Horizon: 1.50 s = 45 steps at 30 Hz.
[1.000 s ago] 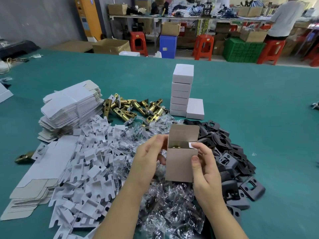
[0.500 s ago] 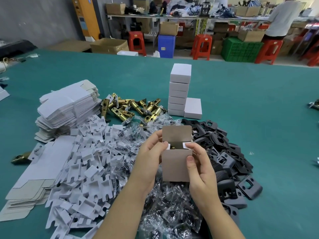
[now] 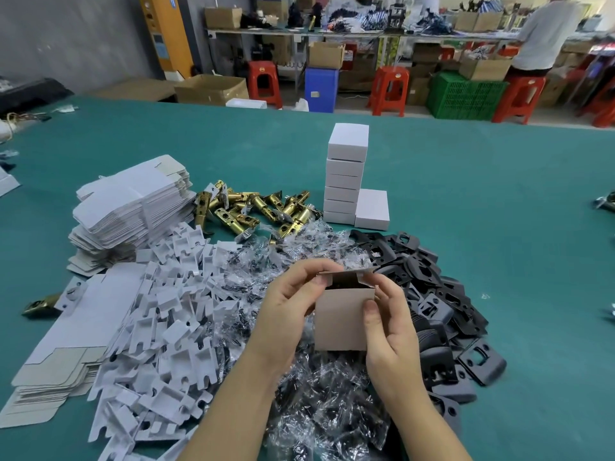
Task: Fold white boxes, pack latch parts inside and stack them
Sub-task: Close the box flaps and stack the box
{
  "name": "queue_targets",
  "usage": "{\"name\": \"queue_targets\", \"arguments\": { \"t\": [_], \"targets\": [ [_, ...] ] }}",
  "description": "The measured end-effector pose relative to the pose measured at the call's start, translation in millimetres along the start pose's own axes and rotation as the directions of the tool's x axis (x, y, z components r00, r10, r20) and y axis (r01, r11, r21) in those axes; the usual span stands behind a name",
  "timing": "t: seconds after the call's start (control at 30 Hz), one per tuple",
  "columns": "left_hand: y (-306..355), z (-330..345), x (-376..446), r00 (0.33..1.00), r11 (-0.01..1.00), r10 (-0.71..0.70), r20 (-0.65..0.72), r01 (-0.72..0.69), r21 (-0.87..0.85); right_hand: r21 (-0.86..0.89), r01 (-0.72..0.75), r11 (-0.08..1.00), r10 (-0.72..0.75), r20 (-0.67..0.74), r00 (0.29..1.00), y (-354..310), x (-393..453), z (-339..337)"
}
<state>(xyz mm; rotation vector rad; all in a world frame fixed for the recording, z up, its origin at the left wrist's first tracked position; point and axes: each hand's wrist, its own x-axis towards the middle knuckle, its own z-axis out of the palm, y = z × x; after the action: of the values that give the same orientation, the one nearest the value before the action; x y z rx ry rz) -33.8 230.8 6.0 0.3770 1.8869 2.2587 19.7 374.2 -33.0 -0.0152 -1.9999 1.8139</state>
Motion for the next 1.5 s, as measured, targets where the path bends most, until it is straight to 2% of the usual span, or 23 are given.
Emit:
{"name": "queue_targets", "arguments": {
  "t": [0.1,0.23,0.37,0.5,0.73,1.07,1.27,1.5],
  "targets": [
    [0.2,-2.4,-1.7,0.997,0.998,0.056,0.044,-0.057,0.016,0.036,-0.007,0.999,0.008,-0.032,0.999,0.2,1.2,0.9],
    [-2.1,3.6,-2.7,0.997,0.987,0.066,-0.041,-0.059,0.151,0.036,-0.013,0.999,0.013,-0.005,1.000,0.2,1.0,0.6],
    [-1.7,8.2,-3.3,0.992,0.967,0.111,-0.059,-0.094,0.236,0.052,-0.029,0.998,0.029,0.005,1.000,0.8,1.2,-1.5],
    [-2.1,6.0,-5.5,0.995,0.966,0.094,-0.031,-0.084,0.246,0.155,-0.032,0.987,0.035,-0.012,0.999,0.3,-0.2,-2.9],
    [-2.7,6.0,-6.9,0.994,0.953,0.106,-0.019,-0.096,0.287,0.062,-0.005,0.998,0.008,-0.035,0.999,-0.5,-1.5,-2.5],
    [-1.8,2.4,-9.2,0.995,0.973,0.084,-0.048,-0.071,0.220,0.041,-0.023,0.999,0.025,-0.053,0.998,-3.4,-2.3,-2.8],
    [-0.1,-0.4,-10.5,0.998,0.977,0.053,-0.017,-0.048,0.210,0.027,-0.032,0.999,0.033,-0.055,0.998,-1.0,-2.4,-4.0],
    [0.5,-6.3,-8.3,1.000,0.963,0.011,0.020,-0.016,0.268,0.039,-0.014,0.999,0.016,-0.058,0.998,-3.3,-1.8,-4.2]
  ]
}}
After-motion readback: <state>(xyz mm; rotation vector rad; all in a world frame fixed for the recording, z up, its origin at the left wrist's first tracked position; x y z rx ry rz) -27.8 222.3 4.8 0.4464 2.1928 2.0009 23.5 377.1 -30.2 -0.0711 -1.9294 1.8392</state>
